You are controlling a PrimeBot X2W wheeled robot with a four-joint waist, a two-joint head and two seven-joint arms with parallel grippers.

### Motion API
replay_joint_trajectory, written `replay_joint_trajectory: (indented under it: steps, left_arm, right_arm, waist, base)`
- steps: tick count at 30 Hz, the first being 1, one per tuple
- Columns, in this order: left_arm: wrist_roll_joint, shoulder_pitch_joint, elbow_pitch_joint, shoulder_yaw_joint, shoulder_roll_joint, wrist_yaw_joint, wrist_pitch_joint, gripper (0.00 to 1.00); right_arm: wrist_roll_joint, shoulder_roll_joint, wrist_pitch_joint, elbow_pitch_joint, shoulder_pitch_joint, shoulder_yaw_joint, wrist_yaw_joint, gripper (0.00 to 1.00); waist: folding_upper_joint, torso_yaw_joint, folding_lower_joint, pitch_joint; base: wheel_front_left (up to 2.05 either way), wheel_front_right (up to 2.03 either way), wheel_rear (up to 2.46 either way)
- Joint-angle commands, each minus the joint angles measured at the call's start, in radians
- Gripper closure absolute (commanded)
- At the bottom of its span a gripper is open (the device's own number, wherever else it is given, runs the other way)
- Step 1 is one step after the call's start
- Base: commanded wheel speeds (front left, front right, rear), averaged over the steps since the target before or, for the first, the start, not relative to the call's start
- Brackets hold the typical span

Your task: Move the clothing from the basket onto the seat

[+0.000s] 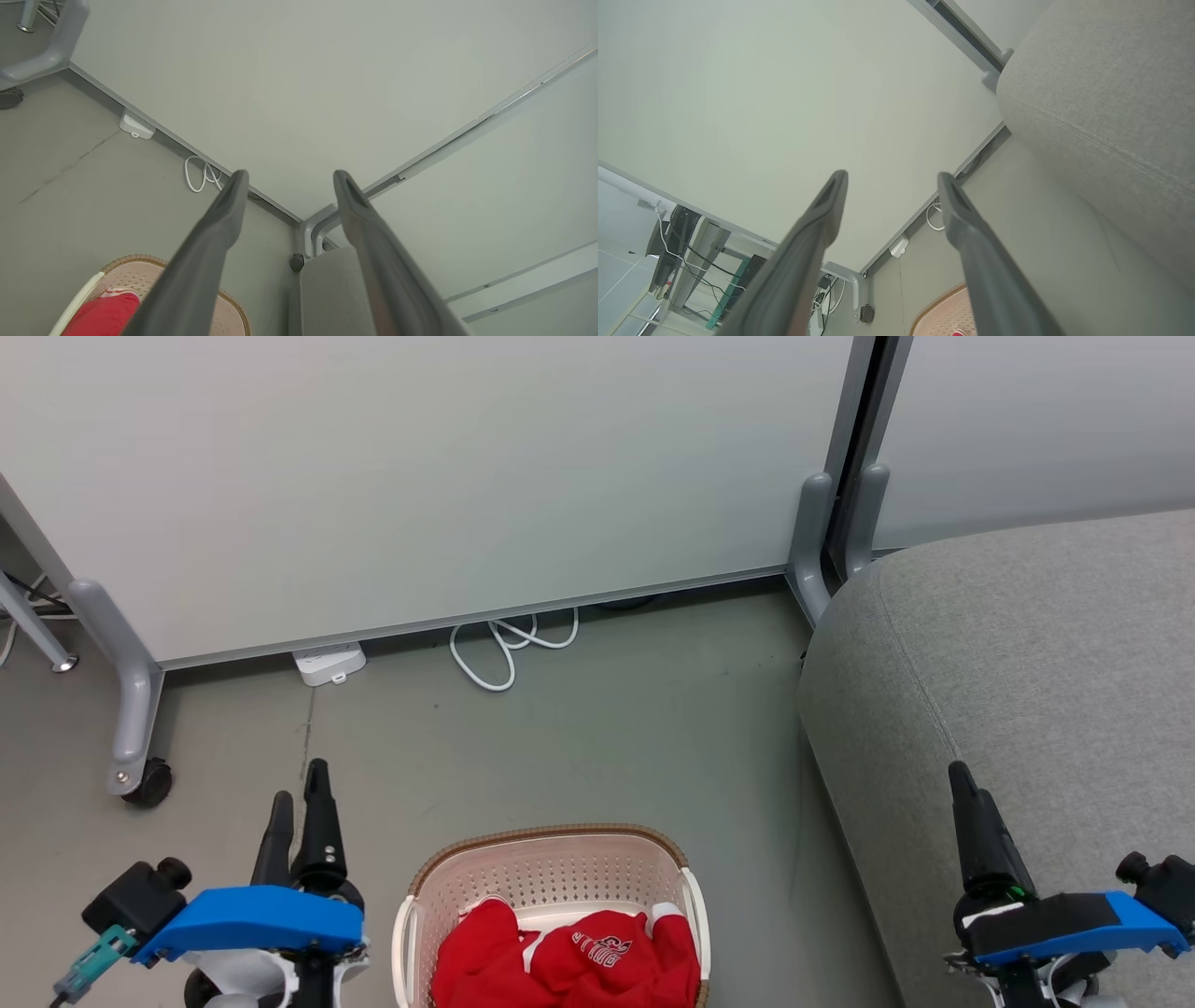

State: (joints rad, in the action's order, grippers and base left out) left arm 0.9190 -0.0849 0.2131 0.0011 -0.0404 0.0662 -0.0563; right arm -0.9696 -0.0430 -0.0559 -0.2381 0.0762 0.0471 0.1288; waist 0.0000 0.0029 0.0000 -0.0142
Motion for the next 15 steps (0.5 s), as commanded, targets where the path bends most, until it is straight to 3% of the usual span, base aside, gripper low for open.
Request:
replay_joint_trajectory:
  steps: [1, 15]
  left_arm:
    - [-0.06, -0.029, -0.01, -0.015, -0.008, -0.007, -0.014, 0.0]
    - [-0.265, -0.035, 0.01, -0.063, -0.011, -0.029, -0.055, 0.0]
  right_arm:
    - [0.051, -0.007, -0.013, 0.01, 0.022, -0.006, 0.001, 0.0]
    - [0.244, -0.007, -0.056, -0.008, 0.023, -0.023, 0.002, 0.0]
  waist:
    - [0.0, 0.001, 0.0, 0.0]
    - [0.0, 0.003, 0.0, 0.002]
  base:
    - [0.0, 0.0, 0.0]
    - [0.0, 0.0, 0.0]
